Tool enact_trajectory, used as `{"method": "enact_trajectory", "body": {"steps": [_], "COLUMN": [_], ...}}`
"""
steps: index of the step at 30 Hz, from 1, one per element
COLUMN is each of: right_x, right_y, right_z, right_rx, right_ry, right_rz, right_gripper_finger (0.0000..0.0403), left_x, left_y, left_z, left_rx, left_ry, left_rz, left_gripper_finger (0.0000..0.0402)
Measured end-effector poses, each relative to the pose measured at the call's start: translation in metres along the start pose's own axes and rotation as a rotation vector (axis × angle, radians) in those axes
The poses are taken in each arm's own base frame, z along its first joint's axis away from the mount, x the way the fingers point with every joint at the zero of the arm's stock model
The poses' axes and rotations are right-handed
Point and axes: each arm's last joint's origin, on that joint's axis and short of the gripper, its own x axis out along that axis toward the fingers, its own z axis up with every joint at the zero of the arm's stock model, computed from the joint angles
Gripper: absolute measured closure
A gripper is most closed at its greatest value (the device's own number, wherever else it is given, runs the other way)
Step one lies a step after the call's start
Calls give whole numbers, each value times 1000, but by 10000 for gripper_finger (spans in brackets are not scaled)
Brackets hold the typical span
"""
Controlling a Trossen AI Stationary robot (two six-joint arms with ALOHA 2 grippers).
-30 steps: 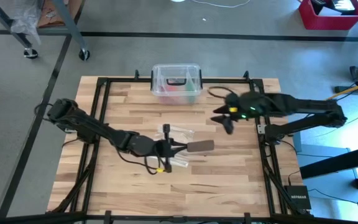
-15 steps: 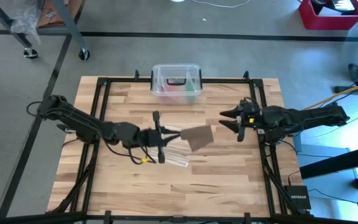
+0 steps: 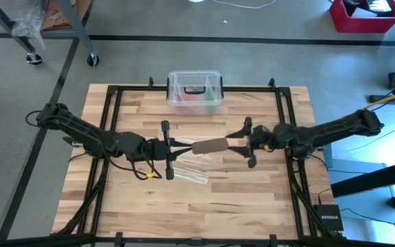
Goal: Roll bandage
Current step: Roll the brown bandage
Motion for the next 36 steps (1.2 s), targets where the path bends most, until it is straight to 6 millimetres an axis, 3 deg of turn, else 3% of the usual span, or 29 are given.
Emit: {"method": "enact_trajectory", "body": {"steps": [8, 20, 25, 32, 36], "right_x": [22, 27, 29, 36, 38], "right_y": [3, 6, 7, 8, 17], "right_z": [-16, -12, -12, -17, -16], "right_rx": [-27, 8, -3, -73, -136], "right_ry": [19, -49, -77, -97, -142], "right_rz": [12, 100, 127, 115, 107], "right_gripper_finger": [201, 207, 260, 389, 387], "left_x": [0, 0, 0, 0, 0], "left_y": [0, 0, 0, 0, -1], "left_z": [0, 0, 1, 1, 2], "left_rx": [2, -1, -9, -19, -37], "left_ry": [0, -5, -13, -14, -29], "left_rz": [-2, 0, 4, 4, -27], "left_gripper_finger": [402, 402, 402, 402, 402]}}
